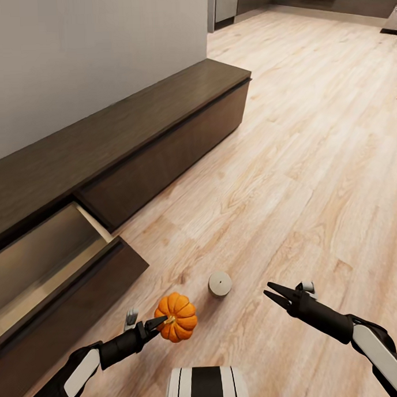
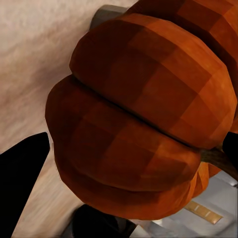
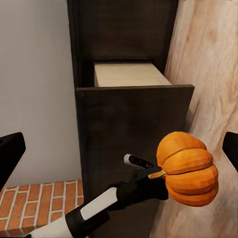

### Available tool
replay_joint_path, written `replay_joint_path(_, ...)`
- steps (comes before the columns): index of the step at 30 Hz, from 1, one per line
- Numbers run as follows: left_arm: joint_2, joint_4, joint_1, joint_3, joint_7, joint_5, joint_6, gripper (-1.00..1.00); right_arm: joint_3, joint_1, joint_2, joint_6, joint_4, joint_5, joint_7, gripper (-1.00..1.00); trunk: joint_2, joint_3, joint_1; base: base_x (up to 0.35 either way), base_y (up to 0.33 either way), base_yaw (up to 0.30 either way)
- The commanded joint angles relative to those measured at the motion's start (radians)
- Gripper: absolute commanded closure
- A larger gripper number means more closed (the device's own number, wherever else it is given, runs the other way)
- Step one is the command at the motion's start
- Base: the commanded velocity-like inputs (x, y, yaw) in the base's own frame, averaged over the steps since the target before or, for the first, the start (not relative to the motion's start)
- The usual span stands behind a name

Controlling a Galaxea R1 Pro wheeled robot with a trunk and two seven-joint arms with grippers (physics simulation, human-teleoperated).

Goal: Place each of the two pumpkins and all three candles from the living room inside a cabinet in the living room (use any cabinet), then make sure every cabinet is closed, and position the cauldron so it is next to a table in the living room.

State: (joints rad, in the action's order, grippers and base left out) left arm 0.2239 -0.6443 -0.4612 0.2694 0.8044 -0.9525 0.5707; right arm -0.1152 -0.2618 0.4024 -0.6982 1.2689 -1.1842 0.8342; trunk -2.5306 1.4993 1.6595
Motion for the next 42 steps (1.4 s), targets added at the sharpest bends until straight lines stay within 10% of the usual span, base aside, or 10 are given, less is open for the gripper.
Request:
replay_joint_path(1,0.001,0.000,-0.001,0.004,-0.002,-0.010,0.009,1.00,-0.001,0.000,0.001,-0.006,0.000,-0.008,-0.001,-1.00,0.000,-0.003,-0.001,0.000,0.000,0.000)
replay_joint_path(17,-0.001,-0.001,-0.001,0.004,-0.001,-0.011,0.012,1.00,-0.001,0.000,0.001,-0.006,0.001,-0.009,0.000,-1.00,0.004,-0.074,-0.008,0.000,0.000,-0.106)
replay_joint_path(42,-0.001,-0.003,0.000,0.004,0.000,-0.011,0.012,1.00,-0.001,0.000,0.001,-0.006,0.000,-0.008,0.003,-1.00,0.004,-0.103,-0.008,-0.221,0.000,-0.215)
